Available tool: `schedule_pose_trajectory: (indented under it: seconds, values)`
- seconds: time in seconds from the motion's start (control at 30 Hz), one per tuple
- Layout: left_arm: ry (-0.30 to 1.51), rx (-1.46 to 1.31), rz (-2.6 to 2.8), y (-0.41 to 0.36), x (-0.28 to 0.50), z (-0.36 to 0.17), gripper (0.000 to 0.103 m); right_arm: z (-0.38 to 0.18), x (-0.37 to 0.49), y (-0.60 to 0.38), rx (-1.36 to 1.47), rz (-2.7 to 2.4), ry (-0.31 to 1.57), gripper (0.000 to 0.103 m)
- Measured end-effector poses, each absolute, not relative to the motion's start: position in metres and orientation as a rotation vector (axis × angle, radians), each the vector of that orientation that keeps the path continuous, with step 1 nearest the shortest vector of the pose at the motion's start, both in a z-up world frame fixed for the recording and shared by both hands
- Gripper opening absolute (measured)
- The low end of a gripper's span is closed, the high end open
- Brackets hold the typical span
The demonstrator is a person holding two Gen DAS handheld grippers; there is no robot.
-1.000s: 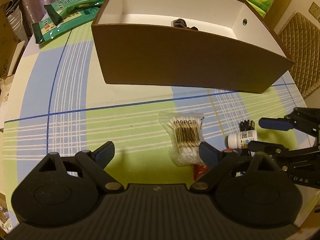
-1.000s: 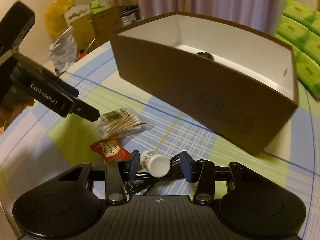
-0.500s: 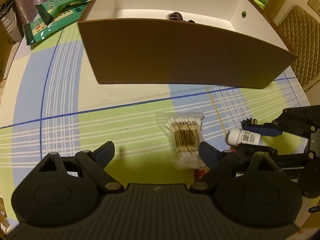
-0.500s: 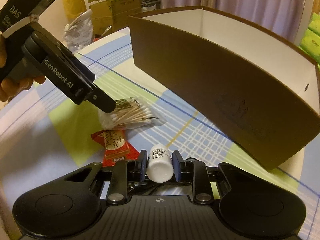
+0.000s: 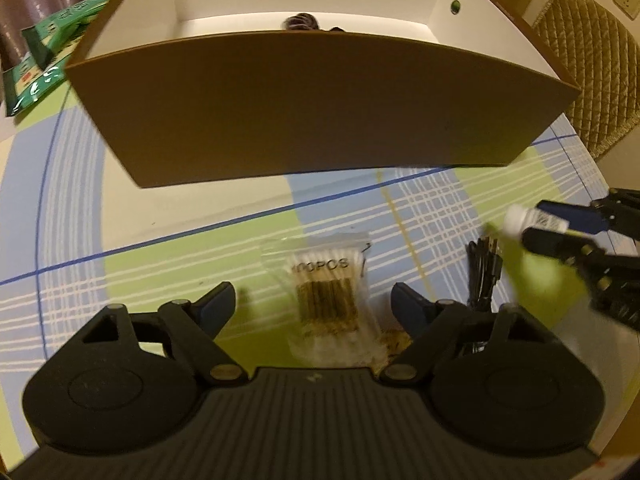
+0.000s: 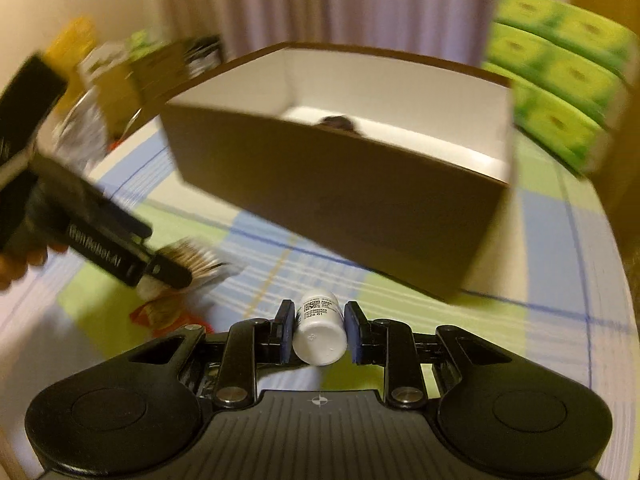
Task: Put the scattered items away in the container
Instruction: 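Grasp the white pill bottle with the right tool while the left tool grasps the cotton swab bag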
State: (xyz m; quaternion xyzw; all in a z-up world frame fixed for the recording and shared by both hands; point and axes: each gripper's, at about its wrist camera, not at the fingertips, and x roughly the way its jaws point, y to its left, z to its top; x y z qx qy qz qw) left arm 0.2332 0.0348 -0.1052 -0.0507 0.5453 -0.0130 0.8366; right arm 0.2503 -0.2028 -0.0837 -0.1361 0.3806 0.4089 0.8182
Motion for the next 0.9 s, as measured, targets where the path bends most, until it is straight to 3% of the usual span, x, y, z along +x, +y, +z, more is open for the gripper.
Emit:
schedule_pose_trajectory:
  seconds: [0.2,0.33,0.47,0.9]
  values:
    - [1.168,-0.076,-0.049,0.029,0.241,-0.12,0.055,-0.087,0.262,-0.236,-0.192,0.754,0.869,0.024]
    - [1.131,0.002,-0.063,0.023,0.237,-0.124,0.048,-0.096,0.262,-0.246,-0.194,0.711,0.9,0.024]
    - [1.102,0.035,-0.073,0.024,0.232,-0.124,0.025,-0.104,0.258,-0.249,-0.191,0.711,0.917,0.024]
    - [1.115,-0.019,0.014,0.051,0.21,-0.124,0.022,-0.116,0.259,-0.24,-0.272,0.715,0.954,0.025]
